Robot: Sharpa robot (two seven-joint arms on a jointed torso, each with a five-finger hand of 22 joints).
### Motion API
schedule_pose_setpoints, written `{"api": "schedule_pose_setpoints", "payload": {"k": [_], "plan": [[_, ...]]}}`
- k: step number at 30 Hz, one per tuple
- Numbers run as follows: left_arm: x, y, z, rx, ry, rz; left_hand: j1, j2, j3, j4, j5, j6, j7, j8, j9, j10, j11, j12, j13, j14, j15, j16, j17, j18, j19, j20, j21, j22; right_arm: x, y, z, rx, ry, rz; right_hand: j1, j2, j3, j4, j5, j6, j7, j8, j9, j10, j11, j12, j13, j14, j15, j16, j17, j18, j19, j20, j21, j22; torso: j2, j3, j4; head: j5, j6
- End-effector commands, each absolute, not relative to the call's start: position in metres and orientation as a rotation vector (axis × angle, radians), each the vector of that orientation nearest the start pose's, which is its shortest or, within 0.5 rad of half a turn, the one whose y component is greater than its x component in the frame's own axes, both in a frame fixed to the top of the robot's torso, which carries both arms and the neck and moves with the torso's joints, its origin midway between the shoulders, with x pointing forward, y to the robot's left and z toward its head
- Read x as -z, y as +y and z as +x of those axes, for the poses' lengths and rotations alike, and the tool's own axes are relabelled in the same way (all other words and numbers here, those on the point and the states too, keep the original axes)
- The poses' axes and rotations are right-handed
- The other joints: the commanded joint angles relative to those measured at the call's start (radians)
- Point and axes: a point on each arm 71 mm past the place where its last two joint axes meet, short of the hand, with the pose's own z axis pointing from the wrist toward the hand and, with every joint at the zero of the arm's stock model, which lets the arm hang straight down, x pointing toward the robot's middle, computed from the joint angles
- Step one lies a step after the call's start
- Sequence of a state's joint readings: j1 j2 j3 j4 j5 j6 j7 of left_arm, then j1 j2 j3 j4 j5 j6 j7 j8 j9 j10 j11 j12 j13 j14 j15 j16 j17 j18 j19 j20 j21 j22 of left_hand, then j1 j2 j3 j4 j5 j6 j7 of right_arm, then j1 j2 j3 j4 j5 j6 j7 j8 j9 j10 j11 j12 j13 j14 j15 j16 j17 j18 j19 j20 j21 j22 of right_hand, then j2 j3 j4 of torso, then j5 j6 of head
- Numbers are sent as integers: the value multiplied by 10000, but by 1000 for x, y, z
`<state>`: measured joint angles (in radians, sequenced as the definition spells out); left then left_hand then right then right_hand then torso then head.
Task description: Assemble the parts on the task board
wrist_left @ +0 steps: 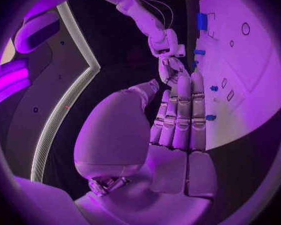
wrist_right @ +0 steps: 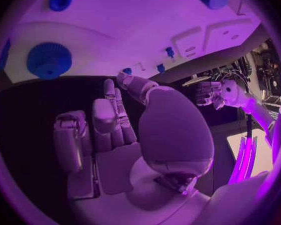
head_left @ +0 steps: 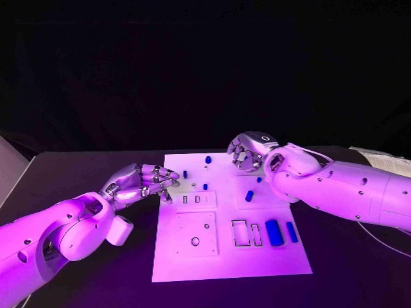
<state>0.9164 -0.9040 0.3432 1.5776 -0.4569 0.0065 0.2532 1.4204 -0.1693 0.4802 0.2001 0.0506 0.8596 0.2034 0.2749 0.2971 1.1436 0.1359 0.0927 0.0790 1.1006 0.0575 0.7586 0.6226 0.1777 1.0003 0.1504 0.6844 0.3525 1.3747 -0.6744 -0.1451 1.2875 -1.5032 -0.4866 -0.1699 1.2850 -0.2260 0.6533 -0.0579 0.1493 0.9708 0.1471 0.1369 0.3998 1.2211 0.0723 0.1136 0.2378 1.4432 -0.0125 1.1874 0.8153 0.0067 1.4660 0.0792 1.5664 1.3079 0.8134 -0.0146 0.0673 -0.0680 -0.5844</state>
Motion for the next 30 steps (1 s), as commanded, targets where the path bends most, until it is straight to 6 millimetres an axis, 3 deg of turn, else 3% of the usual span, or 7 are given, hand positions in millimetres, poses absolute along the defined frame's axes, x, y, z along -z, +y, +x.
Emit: {"api": "schedule_pose_setpoints", "payload": {"k": [1,8,13,17,19,24,30], "plan": [[168,214,466,17216,16189,-7058,-109,-31,26,-35,-12,-66,-1,-39,11,-73,-23,-38,-12,-40,8,-70,-9,30,-92,-3,17,-12,126,-199,541,-5722,14126,-1569,106,4,18,-73,60,39,58,-53,10,72,5,33,18,33,0,25,-38,-67,1048,51,44,2629,-65,52,-100,11,44],[170,216,465,17192,16228,-7103,-107,-34,27,-41,-11,-73,-1,-43,12,-78,-23,-43,-13,-33,8,-73,-10,32,-92,-2,20,-12,125,-231,546,-4839,14371,-1602,-5,-141,-85,-3,-55,-333,285,-347,-86,-14,180,-74,8,57,129,149,38,-67,1048,131,44,2629,-135,116,-162,24,69],[171,217,465,17183,16272,-7123,-107,-34,28,-43,-11,-76,-4,-45,13,-81,-23,-45,-14,-30,7,-75,-10,32,-92,-1,21,-11,127,-245,551,-4175,14615,-1758,-122,-192,-181,105,33,-328,263,-388,-112,98,154,-66,12,66,115,123,-189,-67,1048,135,44,2629,-157,130,-186,53,52],[172,217,464,17175,16313,-7135,-107,-34,29,-44,-11,-79,-6,-47,14,-84,-23,-48,-14,-27,7,-77,-11,33,-92,-1,22,-11,129,-252,555,-3423,14936,-1782,-432,-440,-464,325,-96,-527,159,-544,-198,-584,204,-518,-257,48,163,166,-315,-67,1048,170,44,2629,-149,124,-175,46,53],[172,217,464,17177,16328,-7139,-107,-34,29,-44,-11,-79,-6,-47,14,-84,-23,-48,-14,-27,7,-77,-11,33,-92,-1,22,-11,130,-255,557,-2985,15091,-1772,-427,-445,-1136,430,-192,-677,-27,-621,-263,-1260,119,-502,-482,18,82,208,-432,-67,1048,133,44,2629,-142,124,-169,34,48],[173,217,464,17151,16333,-7165,-150,-15,26,-18,-11,-87,-5,-55,20,-98,-20,-63,-17,-8,11,-89,-14,34,-93,5,27,-12,132,-258,563,-2166,15427,-1747,198,70,-3767,1035,-282,-1148,-301,-688,-489,-1809,174,-427,-666,-39,115,359,-707,-67,1048,153,44,2629,-131,110,-156,2,37],[173,217,465,17150,16341,-7179,-150,-15,26,-18,-11,-87,-5,-55,20,-98,-20,-63,-17,-8,11,-89,-14,34,-93,5,27,-12,133,-255,569,-1667,15651,-1777,652,61,-4604,1790,-297,-1355,-357,-624,-557,-1990,160,-91,-699,-78,102,421,-889,-67,1048,141,44,2629,-144,112,-160,-25,-23]]}}
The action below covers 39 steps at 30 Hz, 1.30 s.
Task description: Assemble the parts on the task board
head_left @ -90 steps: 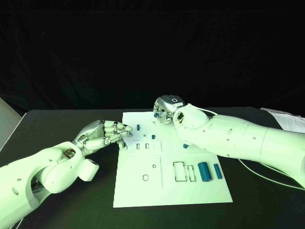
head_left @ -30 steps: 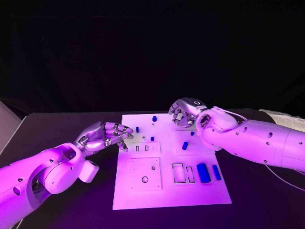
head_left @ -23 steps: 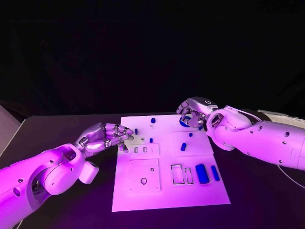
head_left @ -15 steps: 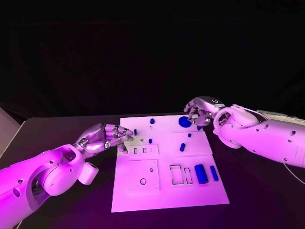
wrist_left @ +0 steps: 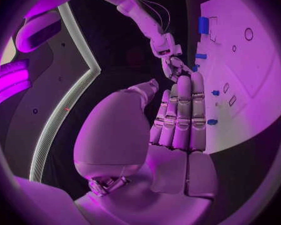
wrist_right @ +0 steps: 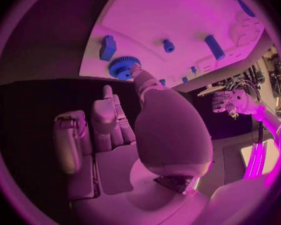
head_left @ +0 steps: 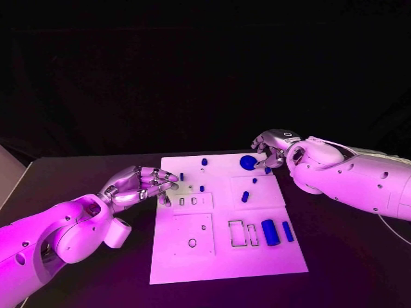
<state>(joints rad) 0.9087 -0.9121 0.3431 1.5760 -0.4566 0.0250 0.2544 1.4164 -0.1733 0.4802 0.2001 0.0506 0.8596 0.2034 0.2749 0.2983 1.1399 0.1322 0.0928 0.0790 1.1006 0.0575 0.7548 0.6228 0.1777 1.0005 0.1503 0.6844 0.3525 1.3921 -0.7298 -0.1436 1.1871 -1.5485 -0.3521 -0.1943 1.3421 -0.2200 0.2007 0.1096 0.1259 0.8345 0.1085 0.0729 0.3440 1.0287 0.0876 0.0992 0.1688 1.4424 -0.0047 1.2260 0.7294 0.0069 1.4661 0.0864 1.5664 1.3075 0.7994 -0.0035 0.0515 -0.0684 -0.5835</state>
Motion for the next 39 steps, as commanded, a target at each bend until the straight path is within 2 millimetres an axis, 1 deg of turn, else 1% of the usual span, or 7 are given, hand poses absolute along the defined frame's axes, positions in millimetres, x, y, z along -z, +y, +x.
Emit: {"api": "schedule_pose_setpoints", "payload": {"k": [1,8,10,18,22,31,39], "plan": [[173,217,465,17157,16343,-7178,-110,25,26,-19,-11,-87,-5,-55,8,-62,17,-63,-17,-8,11,-51,-15,34,-94,6,27,-11,133,-254,570,-1639,15667,-1792,165,-25,-166,262,-70,53,24,46,10,-118,10,113,-12,-90,23,21,-105,-69,1047,65,44,2633,-2,1,1,-28,-34],[174,215,465,17175,16349,-7188,-131,34,25,-6,-11,-90,-4,-58,12,-65,18,-68,-17,1,12,-56,-17,34,-95,9,27,-12,133,-243,573,-1797,15589,-1782,499,-119,-257,1117,-101,280,57,295,129,582,-473,2532,1333,-82,-353,101,-186,-69,1047,-270,44,2633,-16,3,14,-34,-90],[174,215,465,17174,16350,-7193,-131,34,25,-6,-11,-90,-4,-58,12,-65,18,-68,-17,1,12,-56,-17,34,-95,9,27,-12,132,-241,574,-1901,15562,-1674,623,-140,-167,1408,-31,347,67,473,196,-343,-590,4753,3013,-46,-410,187,-131,-69,1047,-377,44,2633,-17,0,15,-35,-93],[174,215,466,17135,16367,-7224,-131,34,25,-6,-11,-90,-4,-58,12,-65,18,-68,-17,1,12,-56,-17,34,-95,9,27,-12,132,-239,575,-2230,15531,-1271,657,-131,134,1682,254,598,65,768,226,-844,-651,7894,5119,55,-507,505,323,-69,1047,-433,44,2633,-15,8,-17,-5,-113],[175,216,466,17115,16387,-7233,-133,44,32,-9,-11,-92,-6,-61,18,-69,16,-74,-17,10,11,-66,-19,37,-97,11,29,-13,133,-239,576,-2262,15660,-1189,580,-136,288,1676,314,630,28,854,197,646,-694,10832,8268,102,-544,701,655,-69,1047,-453,44,2633,-15,7,-23,-11,-126],[175,215,466,17080,16404,-7252,-133,44,32,-9,-11,-92,-6,-61,18,-69,16,-74,-17,10,11,-66,-19,37,-97,11,29,-13,136,-236,578,-2263,16091,-1172,451,-124,318,1695,306,552,44,835,152,1735,-665,12160,9928,242,-519,1060,1474,-69,1047,-439,44,2633,-8,7,2,-42,-169],[175,215,466,17079,16416,-7260,-104,64,57,-33,-10,-92,-8,-63,26,-72,13,-82,-18,21,5,-79,-21,41,-96,9,35,-12,138,-234,580,-2352,16317,-1056,393,-86,306,1722,307,510,55,814,137,1794,-633,12269,10058,275,-497,1154,1675,-69,1047,-428,44,2633,-8,-15,55,-54,-231]]}}
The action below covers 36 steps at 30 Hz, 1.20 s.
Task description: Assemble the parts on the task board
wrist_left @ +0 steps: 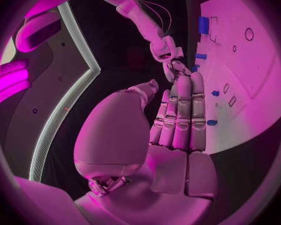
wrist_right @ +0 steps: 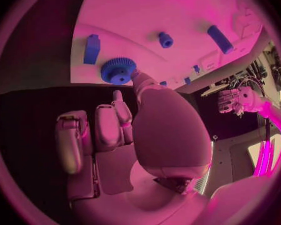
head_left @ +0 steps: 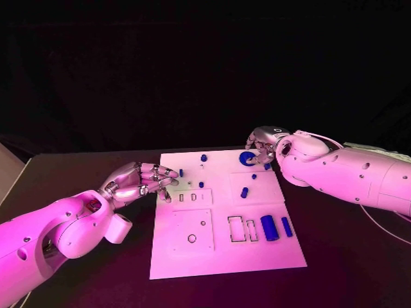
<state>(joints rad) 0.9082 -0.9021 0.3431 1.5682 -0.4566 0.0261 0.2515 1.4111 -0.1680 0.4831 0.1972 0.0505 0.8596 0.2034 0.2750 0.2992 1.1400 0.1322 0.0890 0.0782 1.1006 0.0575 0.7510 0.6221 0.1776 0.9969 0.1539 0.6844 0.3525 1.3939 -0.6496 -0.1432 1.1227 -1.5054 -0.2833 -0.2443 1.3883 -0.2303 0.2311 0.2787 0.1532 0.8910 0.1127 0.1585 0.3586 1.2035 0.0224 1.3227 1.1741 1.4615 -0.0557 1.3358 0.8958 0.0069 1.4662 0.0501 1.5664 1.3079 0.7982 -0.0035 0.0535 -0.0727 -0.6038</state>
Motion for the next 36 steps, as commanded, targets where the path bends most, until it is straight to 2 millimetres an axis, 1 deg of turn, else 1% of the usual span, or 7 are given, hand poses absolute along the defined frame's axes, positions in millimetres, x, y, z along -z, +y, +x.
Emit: {"api": "schedule_pose_setpoints", "payload": {"k": [1,3,11,15,25,34,36], "plan": [[175,215,466,17078,16416,-7261,-51,11,28,-5,-10,-92,-8,-64,17,-73,12,-44,-10,21,5,-40,-14,42,-60,-26,35,-12,138,-234,580,-2351,16327,-1051,-69,17,3,31,33,-56,13,-41,-9,45,19,34,5,85,13,56,11,-69,1046,-65,44,2629,4,-16,38,-14,-32],[175,215,466,17077,16417,-7261,-51,11,28,-5,-10,-92,-8,-64,17,-73,12,-44,-10,21,5,-40,-14,42,-60,-26,35,-12,138,-234,581,-2340,16380,-1029,-74,26,4,32,41,-69,16,-48,-13,58,27,54,31,89,19,70,37,-69,1046,-61,44,2629,7,-20,46,-23,-35],[175,215,466,17083,16419,-7254,-51,11,28,-5,-10,-92,-8,-64,17,-73,12,-44,-10,21,5,-40,-14,42,-60,-26,35,-12,140,-235,583,-2258,16572,-1004,-67,71,29,23,118,-77,31,-53,-20,50,56,88,67,89,44,97,71,-69,1046,-45,44,2629,16,0,10,2,-55],[175,215,466,17084,16419,-7252,-51,11,28,-5,-10,-92,-8,-64,17,-73,12,-44,-10,21,5,-40,-14,42,-60,-26,35,-12,141,-237,584,-2197,16679,-964,-69,95,46,22,163,-80,38,-55,-23,38,67,96,76,88,54,112,100,-69,1046,-37,44,2629,5,-7,15,18,-70],[175,215,466,17080,16418,-7254,-51,11,28,-5,-10,-92,-8,-64,17,-73,12,-44,-10,21,5,-40,-14,42,-60,-26,35,-12,142,-241,585,-2122,16759,-907,-82,177,125,20,324,-50,53,-44,-27,74,102,154,156,79,85,140,143,-69,1046,-13,44,2629,8,10,7,27,-94],[175,216,466,17078,16422,-7257,-51,11,28,-5,-10,-92,-8,-64,17,-73,12,-44,-10,21,5,-40,-14,42,-60,-26,35,-12,143,-242,584,-2181,16896,-897,-110,218,316,-3,744,19,60,-21,-38,67,107,182,209,57,97,166,174,-69,1046,14,44,2629,10,7,19,0,-102],[176,216,466,17075,16422,-7260,-51,11,28,-5,-10,-92,-8,-64,17,-73,12,-44,-10,21,5,-40,-14,42,-60,-26,35,-12,144,-242,584,-2212,16941,-903,-137,241,454,-7,995,117,51,29,-32,59,108,183,222,44,98,165,170,-69,1046,21,44,2629,5,7,12,-3,-108]]}}
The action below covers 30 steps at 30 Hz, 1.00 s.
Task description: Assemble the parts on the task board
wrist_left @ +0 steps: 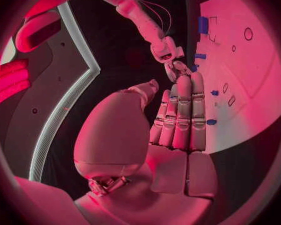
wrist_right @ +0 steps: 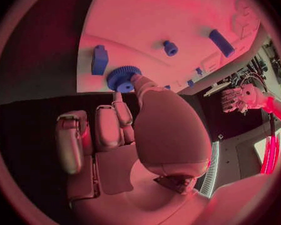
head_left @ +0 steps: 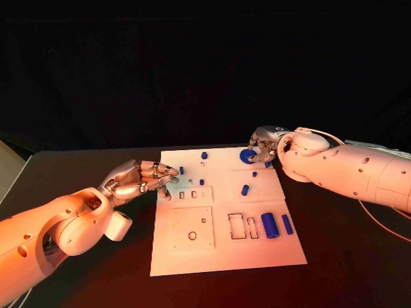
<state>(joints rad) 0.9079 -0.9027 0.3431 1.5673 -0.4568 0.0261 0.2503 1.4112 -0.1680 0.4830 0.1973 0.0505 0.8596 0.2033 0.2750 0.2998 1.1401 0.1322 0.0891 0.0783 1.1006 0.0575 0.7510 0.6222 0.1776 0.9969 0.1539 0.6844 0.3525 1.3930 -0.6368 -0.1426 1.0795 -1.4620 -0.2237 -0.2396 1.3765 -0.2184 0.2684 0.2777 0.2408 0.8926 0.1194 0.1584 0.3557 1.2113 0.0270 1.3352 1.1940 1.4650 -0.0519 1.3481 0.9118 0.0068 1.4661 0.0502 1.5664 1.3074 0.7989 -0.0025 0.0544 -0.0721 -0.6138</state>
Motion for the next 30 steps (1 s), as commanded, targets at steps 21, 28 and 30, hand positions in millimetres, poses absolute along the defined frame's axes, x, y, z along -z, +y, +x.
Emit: {"api": "schedule_pose_setpoints", "payload": {"k": [21,28,30], "plan": [[176,216,466,17071,16418,-7266,-42,15,47,-31,-11,-96,-1,-71,24,-75,17,-56,-11,34,6,-64,-20,43,-62,-27,48,-10,139,-234,581,-2474,16191,-1019,-151,210,975,-105,496,545,-112,271,7,97,-25,100,137,-13,-3,43,56,-68,1047,-10,44,2634,1,-4,3,-21,21],[176,217,466,17047,16402,-7282,-49,16,51,-35,-11,-97,0,-74,31,-74,18,-61,-10,40,7,-76,-21,43,-64,-25,52,-9,132,-224,572,-2717,15332,-1230,-226,136,1038,-124,395,551,-107,275,-2,136,-17,114,157,-12,-3,42,65,-68,1047,-16,44,2634,-9,-4,-11,-6,40],[176,217,466,17037,16398,-7287,-49,16,51,-35,-11,-97,0,-74,31,-74,18,-61,-10,40,7,-76,-21,43,-64,-25,52,-9,128,-216,566,-2813,14985,-1378,-299,91,1069,-122,305,558,-105,279,-8,141,-14,109,153,-12,0,39,62,-68,1047,-17,44,2634,-7,-12,-9,12,50]]}}
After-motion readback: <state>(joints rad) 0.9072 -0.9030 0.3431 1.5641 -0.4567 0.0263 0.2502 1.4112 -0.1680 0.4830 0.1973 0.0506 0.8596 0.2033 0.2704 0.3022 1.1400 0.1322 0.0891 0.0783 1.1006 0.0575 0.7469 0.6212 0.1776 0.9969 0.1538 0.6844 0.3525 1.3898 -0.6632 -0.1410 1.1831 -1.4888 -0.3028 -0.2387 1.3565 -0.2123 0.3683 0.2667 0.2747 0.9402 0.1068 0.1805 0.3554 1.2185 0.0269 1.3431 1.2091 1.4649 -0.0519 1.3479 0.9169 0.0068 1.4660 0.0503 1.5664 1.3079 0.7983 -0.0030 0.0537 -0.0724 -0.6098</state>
